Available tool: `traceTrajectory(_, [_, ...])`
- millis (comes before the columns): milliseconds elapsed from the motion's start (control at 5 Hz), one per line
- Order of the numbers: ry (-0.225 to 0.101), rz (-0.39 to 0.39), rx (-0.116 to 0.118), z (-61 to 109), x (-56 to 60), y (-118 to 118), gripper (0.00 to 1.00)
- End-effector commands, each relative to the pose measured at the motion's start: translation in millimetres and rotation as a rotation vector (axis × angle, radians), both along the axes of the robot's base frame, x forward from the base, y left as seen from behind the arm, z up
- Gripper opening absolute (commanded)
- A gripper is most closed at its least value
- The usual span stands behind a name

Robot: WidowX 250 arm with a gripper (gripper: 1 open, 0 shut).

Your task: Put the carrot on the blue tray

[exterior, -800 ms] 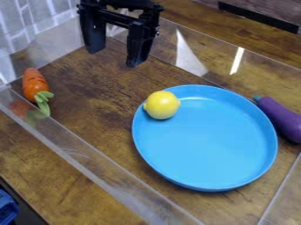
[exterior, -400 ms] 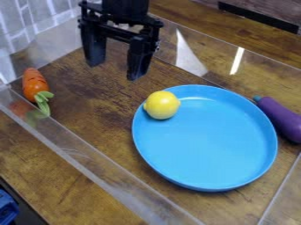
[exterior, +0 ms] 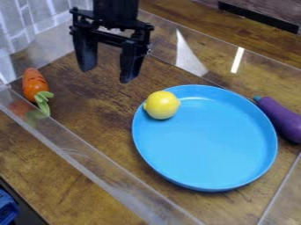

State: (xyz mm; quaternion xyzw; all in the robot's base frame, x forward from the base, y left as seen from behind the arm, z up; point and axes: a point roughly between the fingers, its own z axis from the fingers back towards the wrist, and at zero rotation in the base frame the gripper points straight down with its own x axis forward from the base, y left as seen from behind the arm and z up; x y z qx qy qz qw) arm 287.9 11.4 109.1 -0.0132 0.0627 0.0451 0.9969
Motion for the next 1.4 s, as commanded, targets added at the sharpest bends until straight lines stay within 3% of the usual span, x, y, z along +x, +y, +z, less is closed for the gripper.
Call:
traceTrajectory(0, [-0.019, 0.026, -0.006, 2.8, 1.4, 5.5, 1.00])
traceTrajectory(1200, [0.013, 0.195, -0.028, -22.8, -1.3, 32.3, 1.00])
